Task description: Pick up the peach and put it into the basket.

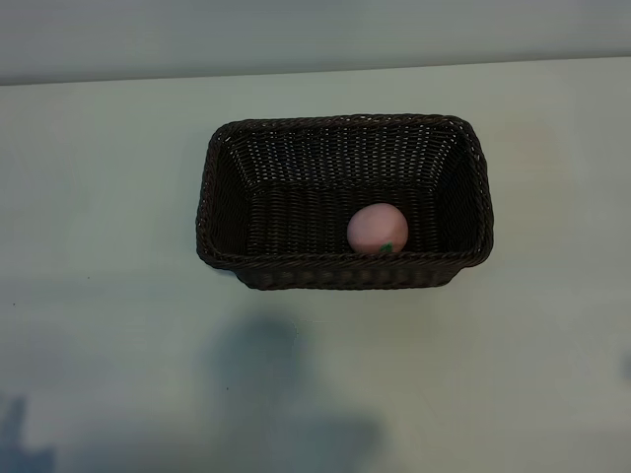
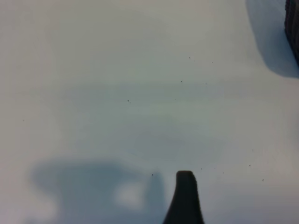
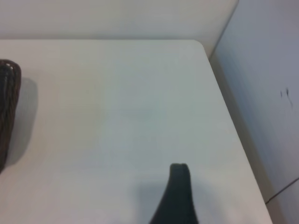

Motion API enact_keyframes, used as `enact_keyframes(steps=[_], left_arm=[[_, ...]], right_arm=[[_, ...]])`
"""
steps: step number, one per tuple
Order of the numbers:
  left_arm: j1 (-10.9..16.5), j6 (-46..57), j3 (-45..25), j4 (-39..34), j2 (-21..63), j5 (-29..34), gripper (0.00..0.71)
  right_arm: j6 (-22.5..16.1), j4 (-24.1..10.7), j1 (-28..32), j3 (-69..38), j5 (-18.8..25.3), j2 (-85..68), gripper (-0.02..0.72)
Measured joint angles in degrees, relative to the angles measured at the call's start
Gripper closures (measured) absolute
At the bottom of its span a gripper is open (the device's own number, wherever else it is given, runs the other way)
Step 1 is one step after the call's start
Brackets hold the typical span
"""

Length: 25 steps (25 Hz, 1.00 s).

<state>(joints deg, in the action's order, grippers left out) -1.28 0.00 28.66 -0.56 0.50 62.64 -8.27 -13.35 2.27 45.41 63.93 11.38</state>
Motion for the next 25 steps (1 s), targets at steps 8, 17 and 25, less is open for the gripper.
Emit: enact_keyframes(steps=[8,17,25], left_arm=[[0.0,0.0,0.0,0.0,0.0,0.0,0.118],[0.0,0.0,0.0,0.0,0.0,0.0,0.118],[0.0,0.0,0.0,0.1,0.0,0.0,0.118]], right_arm=[[-0.1,1.3,0.0,-4.4,0.4,-9.6,0.107],[0.0,6.4,0.1,-8.0,1.3,-11.8,0.108],[4.6,9.8,0.1,-12.5,1.7,-11.8,0.108]])
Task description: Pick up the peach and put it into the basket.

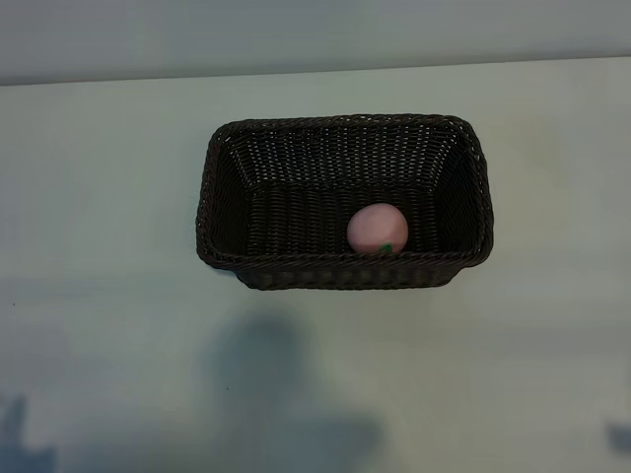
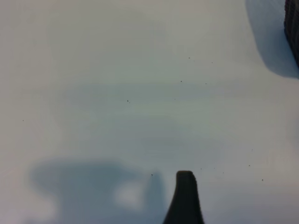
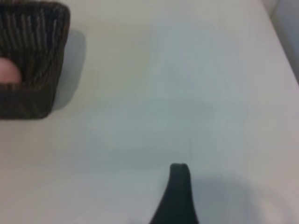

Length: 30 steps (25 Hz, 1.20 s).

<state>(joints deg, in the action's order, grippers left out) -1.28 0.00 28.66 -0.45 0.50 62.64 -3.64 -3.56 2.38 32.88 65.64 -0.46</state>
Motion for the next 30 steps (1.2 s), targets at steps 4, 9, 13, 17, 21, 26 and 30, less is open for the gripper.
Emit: enact_keyframes(steps=[4,9,13,17,21,26,30], left_arm=[[0.0,0.0,0.0,0.0,0.0,0.0,0.118],[0.0,0.0,0.0,0.0,0.0,0.0,0.118],[0.0,0.0,0.0,0.0,0.0,0.0,0.118],[0.0,0.3,0.0,0.0,0.0,0.0,0.118],[0.0,0.3,0.0,0.0,0.0,0.0,0.118],[0.0,0.3,0.0,0.0,0.0,0.0,0.118],[0.0,0.3,0.0,0.0,0.0,0.0,0.118]], right_arm=[[2.2,1.2,0.0,-2.0,-0.1,0.0,0.108],[2.9,2.4,0.0,-3.2,-0.4,0.0,0.108],[3.1,2.5,0.0,-4.3,-2.5,0.0,0.108],[2.9,2.6,0.0,-4.9,-4.1,0.0,0.108],[2.8,2.7,0.0,-4.9,-4.3,0.0,0.108],[2.8,2.7,0.0,-4.9,-4.3,0.0,0.108],[2.8,2.7,0.0,-4.9,-4.3,0.0,0.108]])
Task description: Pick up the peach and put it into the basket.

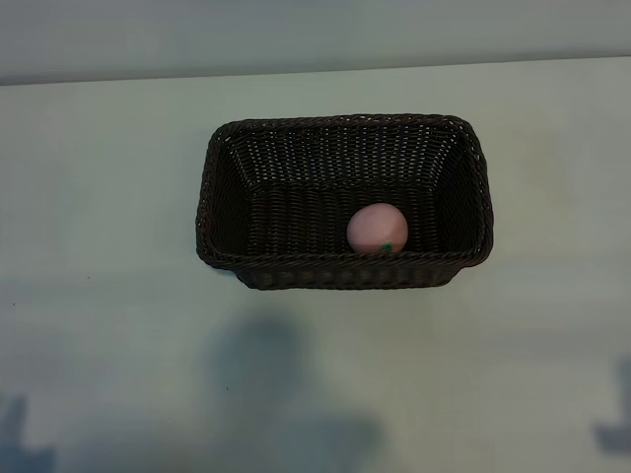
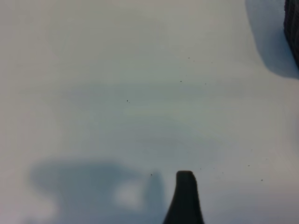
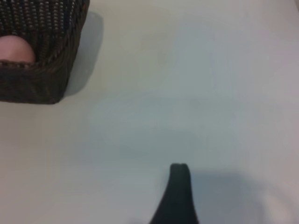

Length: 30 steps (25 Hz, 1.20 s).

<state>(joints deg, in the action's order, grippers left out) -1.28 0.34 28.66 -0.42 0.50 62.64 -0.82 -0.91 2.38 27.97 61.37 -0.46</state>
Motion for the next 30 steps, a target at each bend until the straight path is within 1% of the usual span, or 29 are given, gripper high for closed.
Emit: enact_keyframes(steps=[5,11,30], left_arm=[[0.0,0.0,0.0,0.0,0.0,0.0,0.118],[0.0,0.0,0.0,0.0,0.0,0.0,0.118],[0.0,-0.3,0.0,0.0,0.0,0.0,0.118]], right_arm=[[0.0,0.0,0.3,0.0,0.0,0.0,0.108],[0.0,0.0,4.0,0.0,0.0,0.0,0.108],[0.0,0.0,4.0,0.0,0.0,0.0,0.108]])
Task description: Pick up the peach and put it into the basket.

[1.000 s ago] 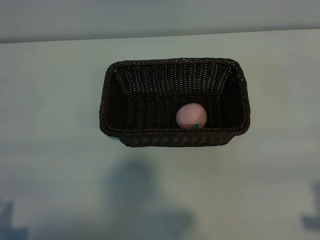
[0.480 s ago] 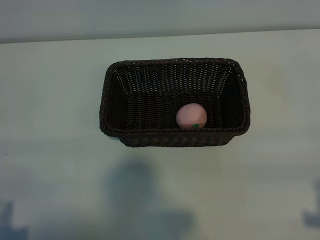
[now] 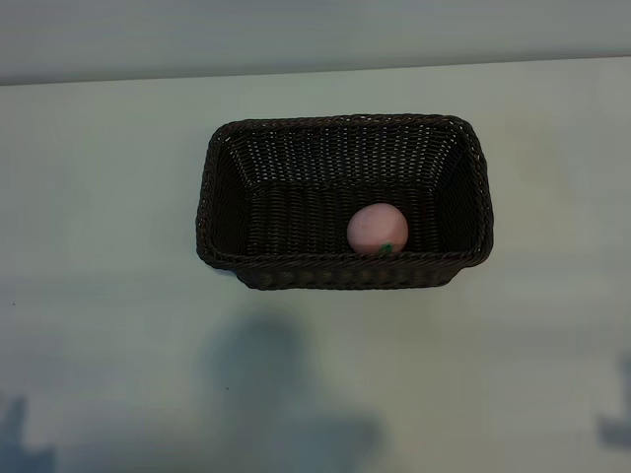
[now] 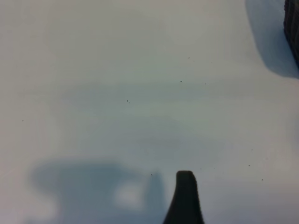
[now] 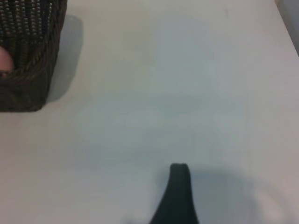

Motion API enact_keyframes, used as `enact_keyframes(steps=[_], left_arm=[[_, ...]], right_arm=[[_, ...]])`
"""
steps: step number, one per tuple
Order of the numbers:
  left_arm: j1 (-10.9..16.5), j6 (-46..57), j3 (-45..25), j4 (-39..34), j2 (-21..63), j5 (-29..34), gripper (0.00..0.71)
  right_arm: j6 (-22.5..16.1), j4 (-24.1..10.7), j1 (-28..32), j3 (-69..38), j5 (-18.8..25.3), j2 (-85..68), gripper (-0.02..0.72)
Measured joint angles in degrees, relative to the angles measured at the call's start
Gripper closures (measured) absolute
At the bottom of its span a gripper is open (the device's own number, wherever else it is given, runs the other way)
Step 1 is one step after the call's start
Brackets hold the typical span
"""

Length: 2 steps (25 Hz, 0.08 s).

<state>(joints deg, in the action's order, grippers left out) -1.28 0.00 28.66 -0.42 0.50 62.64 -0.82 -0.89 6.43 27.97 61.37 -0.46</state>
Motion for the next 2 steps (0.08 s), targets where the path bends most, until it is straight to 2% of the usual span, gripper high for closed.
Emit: enact_keyframes(steps=[2], left_arm=[[0.0,0.0,0.0,0.0,0.0,0.0,0.118]], right_arm=[[0.0,0.0,0.0,0.0,0.0,0.0,0.108]])
